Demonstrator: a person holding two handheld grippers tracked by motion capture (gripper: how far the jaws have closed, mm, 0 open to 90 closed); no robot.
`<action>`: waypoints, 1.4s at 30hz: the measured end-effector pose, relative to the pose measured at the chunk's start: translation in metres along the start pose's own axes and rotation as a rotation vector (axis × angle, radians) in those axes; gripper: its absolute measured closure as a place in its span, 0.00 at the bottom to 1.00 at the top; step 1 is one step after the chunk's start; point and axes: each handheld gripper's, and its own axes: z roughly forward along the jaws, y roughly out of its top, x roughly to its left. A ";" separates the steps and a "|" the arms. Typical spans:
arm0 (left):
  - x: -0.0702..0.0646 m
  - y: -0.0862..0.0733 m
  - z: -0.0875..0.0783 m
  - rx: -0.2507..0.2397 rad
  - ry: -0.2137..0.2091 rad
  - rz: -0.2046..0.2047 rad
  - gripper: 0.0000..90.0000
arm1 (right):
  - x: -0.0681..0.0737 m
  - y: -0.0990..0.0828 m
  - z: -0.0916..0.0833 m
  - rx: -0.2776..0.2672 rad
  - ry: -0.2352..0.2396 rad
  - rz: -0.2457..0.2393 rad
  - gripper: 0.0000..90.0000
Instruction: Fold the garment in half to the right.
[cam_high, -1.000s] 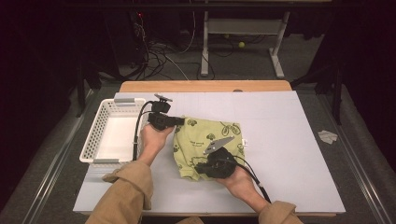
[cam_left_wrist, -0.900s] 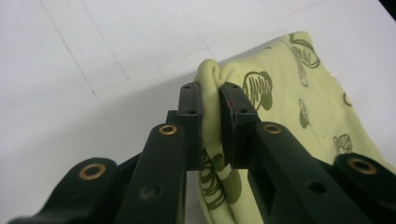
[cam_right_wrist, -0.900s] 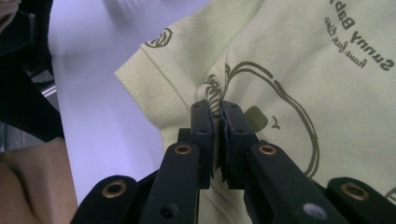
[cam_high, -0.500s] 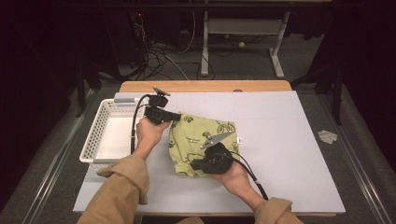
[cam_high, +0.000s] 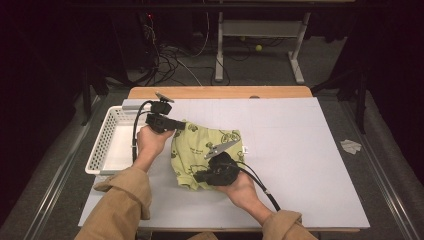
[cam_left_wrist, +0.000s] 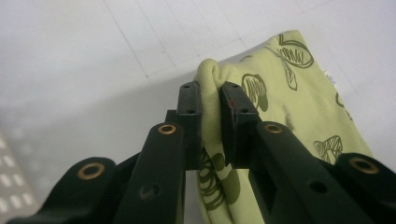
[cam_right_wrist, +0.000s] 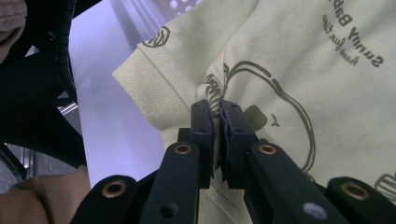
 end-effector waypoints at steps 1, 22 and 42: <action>0.000 0.000 0.000 0.000 0.000 0.000 0.84 | 0.000 0.000 0.001 -0.003 0.000 0.000 0.96; -0.025 0.015 0.031 -0.010 -0.066 0.005 0.83 | -0.012 -0.024 -0.007 -0.059 0.001 0.057 0.96; -0.052 0.031 0.059 0.004 -0.108 0.040 0.84 | -0.029 -0.047 -0.033 -0.095 -0.009 0.130 0.96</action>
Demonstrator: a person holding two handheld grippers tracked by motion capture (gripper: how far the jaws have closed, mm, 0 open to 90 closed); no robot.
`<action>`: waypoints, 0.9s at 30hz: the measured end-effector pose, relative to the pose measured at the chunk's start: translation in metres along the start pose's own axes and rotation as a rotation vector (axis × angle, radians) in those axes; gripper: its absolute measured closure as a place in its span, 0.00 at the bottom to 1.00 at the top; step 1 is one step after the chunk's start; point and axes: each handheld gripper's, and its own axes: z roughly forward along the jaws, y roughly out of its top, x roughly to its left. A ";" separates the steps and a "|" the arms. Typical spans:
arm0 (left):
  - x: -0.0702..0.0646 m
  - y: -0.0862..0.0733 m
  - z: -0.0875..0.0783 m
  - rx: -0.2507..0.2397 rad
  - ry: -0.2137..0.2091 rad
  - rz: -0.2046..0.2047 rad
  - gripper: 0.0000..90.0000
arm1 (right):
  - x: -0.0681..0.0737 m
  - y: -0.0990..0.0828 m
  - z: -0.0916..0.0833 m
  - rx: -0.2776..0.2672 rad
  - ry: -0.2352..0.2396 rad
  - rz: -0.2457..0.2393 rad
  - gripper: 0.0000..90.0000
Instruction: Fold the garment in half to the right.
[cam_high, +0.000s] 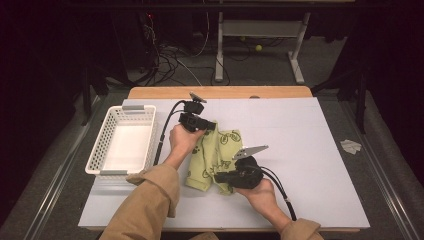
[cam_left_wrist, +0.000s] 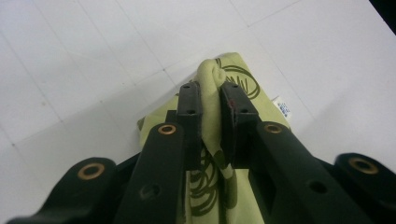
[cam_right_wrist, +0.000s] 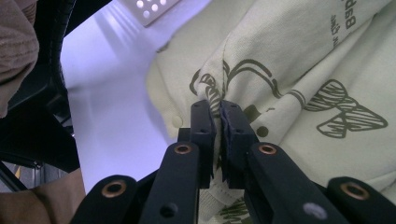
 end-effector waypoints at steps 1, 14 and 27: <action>-0.001 0.000 0.001 -0.002 -0.002 -0.002 0.84 | 0.000 -0.001 -0.001 0.000 0.000 0.000 0.96; 0.006 -0.003 -0.008 0.014 0.030 0.008 0.84 | 0.009 0.009 0.012 0.041 -0.025 -0.045 0.96; 0.014 -0.010 -0.012 0.019 0.031 -0.004 0.84 | 0.030 0.024 0.051 0.165 -0.087 -0.168 0.85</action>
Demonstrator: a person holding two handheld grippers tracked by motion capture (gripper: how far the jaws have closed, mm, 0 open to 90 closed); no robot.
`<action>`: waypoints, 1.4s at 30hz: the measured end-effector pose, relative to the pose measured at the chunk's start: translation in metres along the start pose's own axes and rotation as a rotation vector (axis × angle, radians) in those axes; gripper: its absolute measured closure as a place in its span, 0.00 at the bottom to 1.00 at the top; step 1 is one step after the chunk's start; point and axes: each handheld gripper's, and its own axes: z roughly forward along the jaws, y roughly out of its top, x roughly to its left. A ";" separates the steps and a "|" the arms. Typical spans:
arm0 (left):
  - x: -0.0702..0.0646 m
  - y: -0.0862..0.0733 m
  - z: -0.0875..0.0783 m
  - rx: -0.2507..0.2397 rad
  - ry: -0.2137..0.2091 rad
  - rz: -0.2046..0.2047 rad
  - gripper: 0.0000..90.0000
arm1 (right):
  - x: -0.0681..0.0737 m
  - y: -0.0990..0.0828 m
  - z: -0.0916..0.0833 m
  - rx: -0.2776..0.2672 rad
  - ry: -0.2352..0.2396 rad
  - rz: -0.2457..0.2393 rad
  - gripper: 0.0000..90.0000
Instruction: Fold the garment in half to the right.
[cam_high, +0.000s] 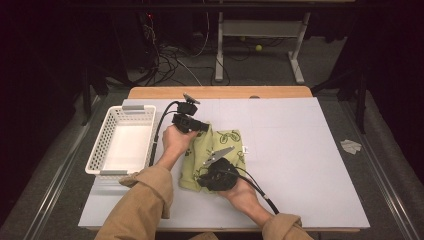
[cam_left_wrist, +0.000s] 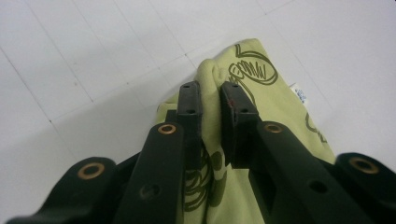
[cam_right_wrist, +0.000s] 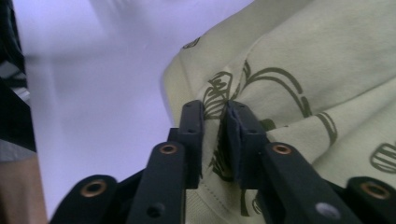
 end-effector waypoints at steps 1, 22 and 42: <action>0.000 0.000 0.000 -0.001 0.000 0.000 0.84 | 0.002 0.001 0.002 0.008 -0.011 -0.018 0.83; -0.003 0.000 0.001 0.005 0.002 0.001 0.84 | 0.015 0.011 0.016 0.109 -0.153 -0.126 0.92; -0.009 0.010 0.000 -0.030 -0.080 -0.029 0.84 | -0.012 -0.017 -0.031 -0.113 0.035 0.060 0.97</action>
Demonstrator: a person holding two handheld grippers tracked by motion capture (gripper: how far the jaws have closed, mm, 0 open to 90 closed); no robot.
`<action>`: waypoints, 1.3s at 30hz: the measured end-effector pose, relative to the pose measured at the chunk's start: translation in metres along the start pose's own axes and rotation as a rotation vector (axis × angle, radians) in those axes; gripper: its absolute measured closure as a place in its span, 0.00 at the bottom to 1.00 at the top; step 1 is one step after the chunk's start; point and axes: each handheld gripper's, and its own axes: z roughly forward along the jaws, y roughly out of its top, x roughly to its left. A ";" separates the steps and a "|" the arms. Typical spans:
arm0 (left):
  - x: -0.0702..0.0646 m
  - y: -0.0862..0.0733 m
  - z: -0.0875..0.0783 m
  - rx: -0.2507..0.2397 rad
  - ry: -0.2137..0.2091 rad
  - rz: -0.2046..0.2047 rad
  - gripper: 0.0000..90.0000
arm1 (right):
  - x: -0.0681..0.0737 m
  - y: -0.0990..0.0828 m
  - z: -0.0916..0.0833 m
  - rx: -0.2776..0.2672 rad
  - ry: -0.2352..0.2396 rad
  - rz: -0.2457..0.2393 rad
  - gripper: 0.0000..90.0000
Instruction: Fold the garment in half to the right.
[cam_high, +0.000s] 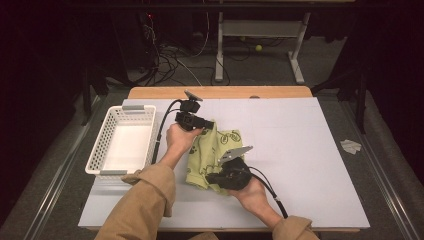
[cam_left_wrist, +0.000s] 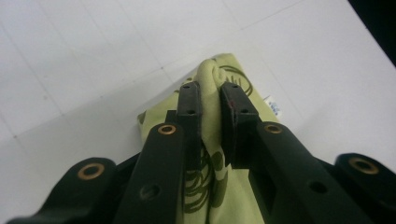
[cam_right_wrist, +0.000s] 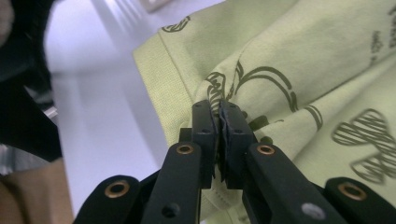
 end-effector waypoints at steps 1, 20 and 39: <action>-0.001 0.001 0.001 0.000 -0.003 0.001 0.84 | -0.002 -0.002 -0.004 -0.012 0.005 0.014 0.97; -0.027 0.019 0.039 0.002 -0.028 0.034 0.84 | -0.036 -0.041 -0.047 -0.106 0.003 0.164 0.97; -0.040 0.013 0.047 -0.004 0.029 0.117 0.60 | -0.055 -0.061 -0.054 -0.087 -0.015 0.230 0.97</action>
